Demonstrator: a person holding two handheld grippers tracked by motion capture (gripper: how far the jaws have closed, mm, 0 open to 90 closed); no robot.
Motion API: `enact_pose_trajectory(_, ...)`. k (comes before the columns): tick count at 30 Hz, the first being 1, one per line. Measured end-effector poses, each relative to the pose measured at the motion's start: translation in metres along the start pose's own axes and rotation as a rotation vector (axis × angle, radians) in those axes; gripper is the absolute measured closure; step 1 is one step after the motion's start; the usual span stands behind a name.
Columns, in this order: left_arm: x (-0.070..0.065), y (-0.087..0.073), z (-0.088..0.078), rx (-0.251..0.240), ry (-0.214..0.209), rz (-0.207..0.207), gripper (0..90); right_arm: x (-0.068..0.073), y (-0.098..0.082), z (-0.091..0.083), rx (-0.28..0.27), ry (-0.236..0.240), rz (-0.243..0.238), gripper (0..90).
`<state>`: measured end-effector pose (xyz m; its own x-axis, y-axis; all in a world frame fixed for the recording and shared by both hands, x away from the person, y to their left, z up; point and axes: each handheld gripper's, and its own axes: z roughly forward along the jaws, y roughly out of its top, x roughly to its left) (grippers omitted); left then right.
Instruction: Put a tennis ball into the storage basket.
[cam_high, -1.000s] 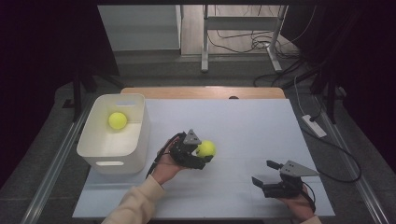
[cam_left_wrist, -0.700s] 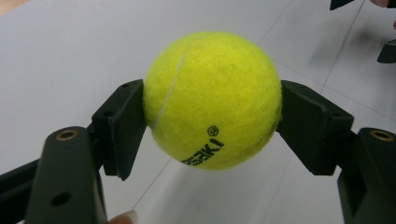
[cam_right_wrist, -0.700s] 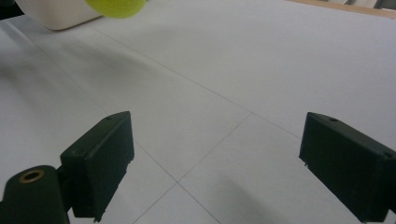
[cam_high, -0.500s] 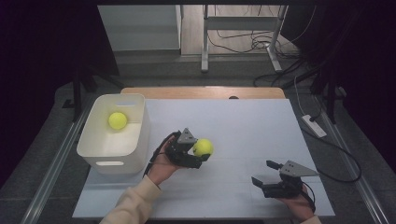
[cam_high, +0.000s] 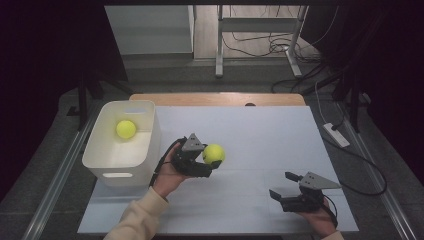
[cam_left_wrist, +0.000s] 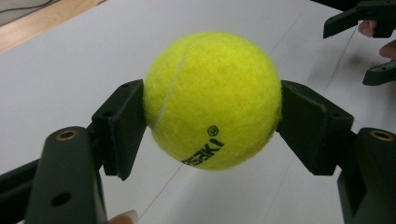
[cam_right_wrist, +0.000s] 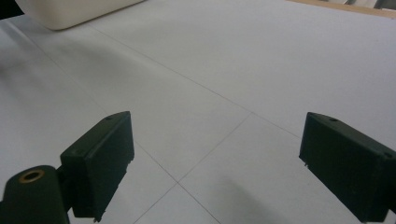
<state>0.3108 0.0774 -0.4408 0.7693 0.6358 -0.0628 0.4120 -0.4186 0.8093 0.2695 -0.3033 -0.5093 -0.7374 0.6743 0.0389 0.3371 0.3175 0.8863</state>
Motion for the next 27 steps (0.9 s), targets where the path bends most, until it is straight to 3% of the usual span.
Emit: enact_pose_trajectory(27,0.005,0.009,-0.03,-0.082,0.034,-0.017,27.6,0.0,0.0,0.0,-0.006,-0.001,0.0,10.3)
